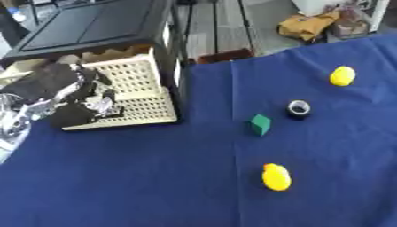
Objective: Pick up objects from table and place into drawer.
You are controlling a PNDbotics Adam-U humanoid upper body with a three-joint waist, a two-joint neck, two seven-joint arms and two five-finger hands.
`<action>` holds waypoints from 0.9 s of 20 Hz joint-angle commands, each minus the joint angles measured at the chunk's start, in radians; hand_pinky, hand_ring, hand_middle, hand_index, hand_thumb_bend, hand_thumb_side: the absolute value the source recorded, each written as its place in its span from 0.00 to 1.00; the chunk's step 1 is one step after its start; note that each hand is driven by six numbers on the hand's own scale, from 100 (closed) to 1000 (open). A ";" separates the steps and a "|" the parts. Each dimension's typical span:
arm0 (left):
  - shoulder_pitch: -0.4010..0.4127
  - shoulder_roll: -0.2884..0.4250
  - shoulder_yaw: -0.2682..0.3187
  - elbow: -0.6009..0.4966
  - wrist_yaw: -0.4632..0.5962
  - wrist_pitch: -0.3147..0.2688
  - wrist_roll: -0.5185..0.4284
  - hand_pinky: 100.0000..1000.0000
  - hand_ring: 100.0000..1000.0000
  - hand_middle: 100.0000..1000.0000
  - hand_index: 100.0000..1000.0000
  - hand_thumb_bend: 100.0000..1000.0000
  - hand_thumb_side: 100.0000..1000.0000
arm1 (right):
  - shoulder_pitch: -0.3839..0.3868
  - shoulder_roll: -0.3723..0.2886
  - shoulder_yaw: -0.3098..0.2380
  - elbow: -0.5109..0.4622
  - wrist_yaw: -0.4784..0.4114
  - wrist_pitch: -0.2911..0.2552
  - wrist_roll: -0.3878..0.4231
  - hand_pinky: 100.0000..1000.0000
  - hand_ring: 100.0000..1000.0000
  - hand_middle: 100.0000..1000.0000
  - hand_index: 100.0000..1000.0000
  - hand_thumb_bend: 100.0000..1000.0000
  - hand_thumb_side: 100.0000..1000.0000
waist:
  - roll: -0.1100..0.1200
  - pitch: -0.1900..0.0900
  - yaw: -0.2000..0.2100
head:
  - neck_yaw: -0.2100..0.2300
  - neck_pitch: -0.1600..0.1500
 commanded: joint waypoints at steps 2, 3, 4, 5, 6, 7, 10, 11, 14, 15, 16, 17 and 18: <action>-0.014 0.009 0.006 0.041 0.009 -0.004 0.016 0.27 0.58 0.90 1.00 0.00 0.95 | -0.007 -0.008 -0.002 -0.010 0.011 0.002 0.003 0.64 0.91 0.45 0.85 0.00 1.00 | -0.005 -0.014 -0.002 | 0.008 -0.014; -0.016 0.008 0.005 0.043 0.010 -0.006 0.019 0.27 0.58 0.91 1.00 0.00 0.95 | -0.006 -0.007 -0.002 -0.010 0.012 0.003 0.003 0.64 0.91 0.45 0.85 0.00 1.00 | -0.005 -0.013 -0.001 | 0.009 -0.014; -0.017 0.008 0.005 0.044 0.011 -0.008 0.021 0.27 0.58 0.91 1.00 0.00 0.95 | -0.005 -0.006 -0.002 -0.010 0.014 0.004 0.004 0.64 0.91 0.45 0.85 0.00 1.00 | -0.005 -0.013 -0.001 | 0.010 -0.013; -0.019 0.007 0.004 0.045 0.012 -0.009 0.022 0.27 0.58 0.92 1.00 0.00 0.95 | -0.005 -0.006 -0.001 -0.010 0.015 0.005 0.004 0.64 0.91 0.45 0.85 0.00 1.00 | -0.005 -0.014 -0.001 | 0.012 -0.012; -0.020 0.007 0.003 0.045 0.013 -0.011 0.023 0.27 0.58 0.92 1.00 0.00 0.95 | -0.006 -0.006 -0.001 -0.010 0.016 0.006 0.004 0.64 0.91 0.45 0.85 0.00 1.00 | -0.005 -0.014 -0.001 | 0.013 -0.012; -0.021 0.007 0.002 0.045 0.013 -0.013 0.023 0.27 0.58 0.94 1.00 0.00 0.95 | -0.008 -0.006 -0.001 -0.010 0.016 0.008 0.003 0.64 0.91 0.45 0.85 0.00 1.00 | -0.005 -0.014 -0.001 | 0.014 -0.011; -0.022 0.005 0.000 0.044 0.017 -0.016 0.019 0.27 0.58 0.97 1.00 0.00 0.95 | -0.013 -0.007 -0.001 -0.010 0.015 0.012 0.001 0.64 0.91 0.45 0.85 0.00 1.00 | -0.006 -0.015 -0.001 | 0.015 -0.010; -0.021 0.005 -0.001 0.043 0.019 -0.018 0.015 0.27 0.58 0.99 1.00 0.00 0.96 | -0.013 -0.007 -0.001 -0.010 0.015 0.014 0.001 0.64 0.91 0.45 0.85 0.00 1.00 | -0.006 -0.016 -0.001 | 0.015 -0.010; -0.021 0.004 -0.003 0.040 0.023 -0.021 0.004 0.27 0.58 1.00 1.00 0.00 0.96 | -0.014 -0.006 -0.001 -0.010 0.014 0.021 0.001 0.64 0.91 0.45 0.85 0.00 1.00 | -0.007 -0.019 0.000 | 0.016 -0.009; -0.021 0.004 -0.003 0.039 0.025 -0.022 0.003 0.26 0.58 1.00 1.00 0.00 0.96 | -0.014 -0.006 -0.002 -0.010 0.013 0.023 0.001 0.64 0.91 0.45 0.85 0.00 1.00 | -0.007 -0.020 0.000 | 0.016 -0.009; -0.020 0.005 -0.003 0.037 0.026 -0.022 0.002 0.27 0.58 1.00 1.00 0.00 0.96 | -0.014 -0.006 -0.002 -0.010 0.012 0.024 0.000 0.64 0.91 0.45 0.85 0.00 1.00 | -0.007 -0.022 0.001 | 0.017 -0.009; -0.020 0.006 -0.004 0.035 0.027 -0.023 0.000 0.27 0.58 1.00 1.00 0.00 0.96 | -0.013 -0.006 -0.003 -0.010 0.010 0.025 0.000 0.64 0.91 0.45 0.85 0.00 1.00 | -0.008 -0.024 0.001 | 0.017 -0.009; -0.019 0.006 -0.005 0.033 0.028 -0.023 -0.003 0.27 0.58 1.00 1.00 0.00 0.96 | -0.013 -0.007 -0.003 -0.010 0.007 0.026 -0.001 0.64 0.91 0.45 0.85 0.00 1.00 | -0.008 -0.027 0.002 | 0.018 -0.008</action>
